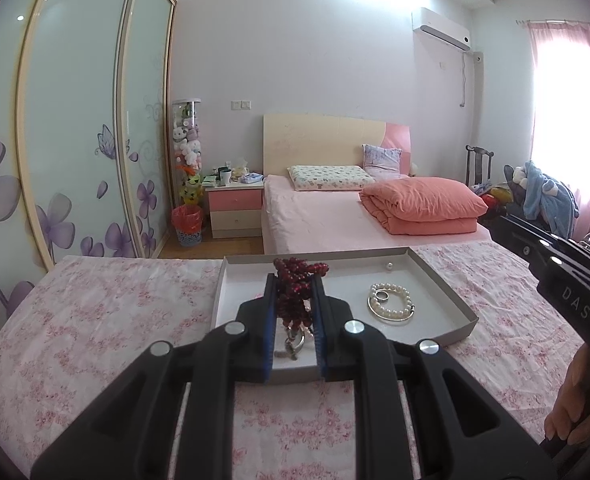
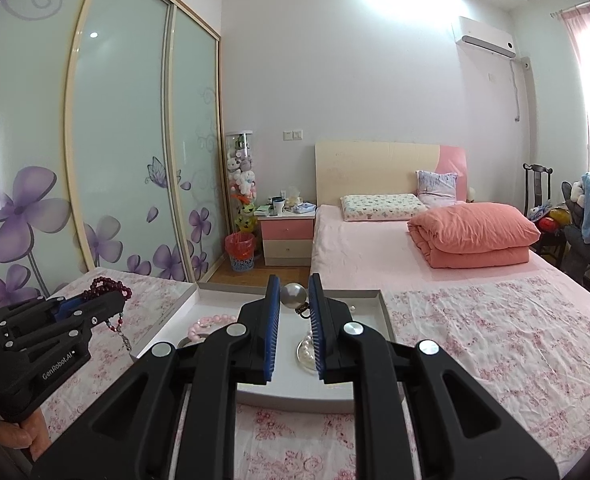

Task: Organize jewelry
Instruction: 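Carry the red bracelet and pearl earring into the tray and open both tools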

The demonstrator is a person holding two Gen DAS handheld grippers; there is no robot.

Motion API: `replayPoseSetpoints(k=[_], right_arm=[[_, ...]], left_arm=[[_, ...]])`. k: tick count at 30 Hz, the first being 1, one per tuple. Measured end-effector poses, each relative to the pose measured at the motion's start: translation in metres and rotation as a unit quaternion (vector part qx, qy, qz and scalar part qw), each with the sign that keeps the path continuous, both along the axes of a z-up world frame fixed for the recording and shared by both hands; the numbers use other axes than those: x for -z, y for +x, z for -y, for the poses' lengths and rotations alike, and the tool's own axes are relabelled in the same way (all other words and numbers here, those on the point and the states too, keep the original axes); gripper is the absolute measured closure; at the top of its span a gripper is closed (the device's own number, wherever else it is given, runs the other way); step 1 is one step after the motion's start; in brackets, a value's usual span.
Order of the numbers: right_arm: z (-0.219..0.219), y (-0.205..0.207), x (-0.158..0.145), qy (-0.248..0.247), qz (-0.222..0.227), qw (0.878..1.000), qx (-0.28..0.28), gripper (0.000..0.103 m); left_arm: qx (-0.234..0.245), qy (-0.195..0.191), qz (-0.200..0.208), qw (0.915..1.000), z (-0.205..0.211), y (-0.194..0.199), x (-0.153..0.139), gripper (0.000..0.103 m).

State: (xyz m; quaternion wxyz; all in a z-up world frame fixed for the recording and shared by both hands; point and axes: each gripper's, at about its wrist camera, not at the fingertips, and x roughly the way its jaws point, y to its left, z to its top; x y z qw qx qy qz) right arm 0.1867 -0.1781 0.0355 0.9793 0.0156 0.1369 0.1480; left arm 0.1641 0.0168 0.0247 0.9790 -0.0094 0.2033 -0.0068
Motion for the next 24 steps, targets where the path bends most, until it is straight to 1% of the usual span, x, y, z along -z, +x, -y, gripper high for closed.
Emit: replayPoseSetpoints(k=[6, 9, 16, 20, 24], right_arm=[[-0.002, 0.013, 0.0, 0.004, 0.0, 1.0, -0.001, 0.087], [-0.004, 0.026, 0.002, 0.004, -0.002, 1.0, 0.0, 0.087], [-0.013, 0.067, 0.02, 0.002, -0.039, 0.999, -0.003, 0.087], [-0.016, 0.088, 0.035, 0.005, -0.064, 0.998, -0.008, 0.087], [-0.018, 0.103, 0.042, 0.01, -0.081, 0.997, -0.012, 0.087]], left_arm=[[0.006, 0.005, -0.002, 1.0, 0.005, 0.016, 0.0, 0.086], [0.011, 0.0, -0.006, 0.9999, 0.006, 0.03, 0.001, 0.086], [0.012, -0.018, -0.031, 0.9993, 0.002, 0.071, 0.014, 0.086], [0.014, -0.021, -0.048, 0.9985, 0.001, 0.09, 0.027, 0.086], [0.016, -0.021, -0.06, 0.9978, 0.001, 0.104, 0.038, 0.086]])
